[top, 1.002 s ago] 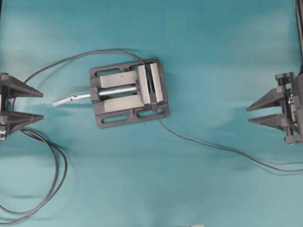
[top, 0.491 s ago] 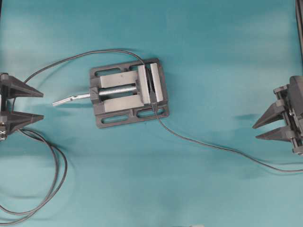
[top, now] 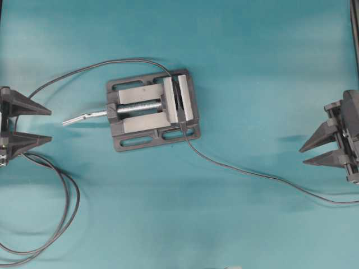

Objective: Insert the USB cable into the fixed female connector.

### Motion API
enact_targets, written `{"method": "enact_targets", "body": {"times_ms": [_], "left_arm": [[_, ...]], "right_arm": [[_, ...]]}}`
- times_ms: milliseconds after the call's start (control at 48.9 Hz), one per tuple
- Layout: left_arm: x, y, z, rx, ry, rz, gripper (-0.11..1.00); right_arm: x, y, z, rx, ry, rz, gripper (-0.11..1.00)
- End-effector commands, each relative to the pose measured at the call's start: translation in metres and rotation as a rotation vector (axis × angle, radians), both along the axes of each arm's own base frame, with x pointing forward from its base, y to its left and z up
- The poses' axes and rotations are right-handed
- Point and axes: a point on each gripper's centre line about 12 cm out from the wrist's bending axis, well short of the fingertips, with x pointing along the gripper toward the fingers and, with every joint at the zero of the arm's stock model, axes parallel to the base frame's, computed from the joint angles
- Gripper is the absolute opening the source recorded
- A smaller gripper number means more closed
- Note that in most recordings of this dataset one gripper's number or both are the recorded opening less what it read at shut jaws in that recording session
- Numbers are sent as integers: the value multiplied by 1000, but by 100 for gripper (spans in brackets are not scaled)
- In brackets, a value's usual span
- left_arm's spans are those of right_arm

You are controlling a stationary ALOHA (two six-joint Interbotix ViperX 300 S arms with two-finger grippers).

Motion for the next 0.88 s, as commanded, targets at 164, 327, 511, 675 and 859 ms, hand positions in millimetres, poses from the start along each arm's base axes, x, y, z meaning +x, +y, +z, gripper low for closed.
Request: {"method": "enact_targets", "body": {"times_ms": [164, 327, 511, 675, 859], "left_arm": [[4, 0, 7, 4, -20, 1, 98], [16, 1, 39, 17, -101, -1, 98], [19, 2, 47, 17, -107, 1, 98], [16, 1, 38, 13, -40, -2, 98], [14, 0, 34, 7, 17, -8, 98]], "right_arm": [[5, 0, 8, 2, -21, -5, 41], [6, 0, 8, 2, -23, -5, 41], [6, 1, 8, 1, -23, -3, 41], [5, 0, 8, 0, -22, -5, 41], [5, 0, 8, 0, -22, -5, 41]]}}
